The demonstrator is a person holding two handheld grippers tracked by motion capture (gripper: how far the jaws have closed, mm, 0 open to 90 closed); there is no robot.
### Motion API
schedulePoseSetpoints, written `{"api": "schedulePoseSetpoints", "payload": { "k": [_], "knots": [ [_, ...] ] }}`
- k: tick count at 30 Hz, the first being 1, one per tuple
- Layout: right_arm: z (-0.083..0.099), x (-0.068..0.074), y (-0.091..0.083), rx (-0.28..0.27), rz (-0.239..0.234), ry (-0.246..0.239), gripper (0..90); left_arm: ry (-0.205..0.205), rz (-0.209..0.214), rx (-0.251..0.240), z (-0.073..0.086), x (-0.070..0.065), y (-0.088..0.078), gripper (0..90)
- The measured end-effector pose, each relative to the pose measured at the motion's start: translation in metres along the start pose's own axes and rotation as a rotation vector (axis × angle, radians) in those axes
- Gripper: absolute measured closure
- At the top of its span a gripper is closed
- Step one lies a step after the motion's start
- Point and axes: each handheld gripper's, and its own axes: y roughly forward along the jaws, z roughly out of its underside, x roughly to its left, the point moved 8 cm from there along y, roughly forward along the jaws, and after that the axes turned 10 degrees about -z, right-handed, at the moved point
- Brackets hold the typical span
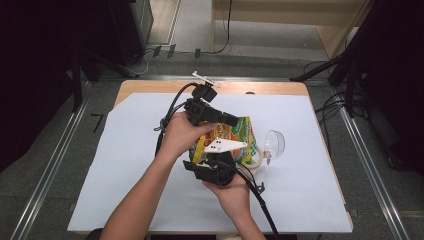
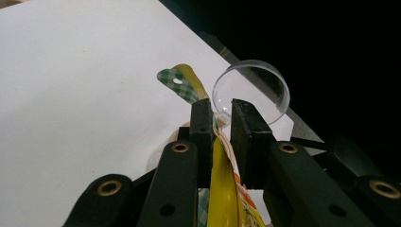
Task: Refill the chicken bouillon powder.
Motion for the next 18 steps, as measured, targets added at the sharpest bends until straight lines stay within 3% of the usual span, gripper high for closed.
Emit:
{"api": "schedulePoseSetpoints", "payload": {
  "k": [18],
  "knots": [
    [-0.0003,0.0004,0.0003,-0.005,0.002,-0.001,70.0,0.000,0.002,0.001,0.0001,-0.0003,-0.0005,79.4]
  ]
}}
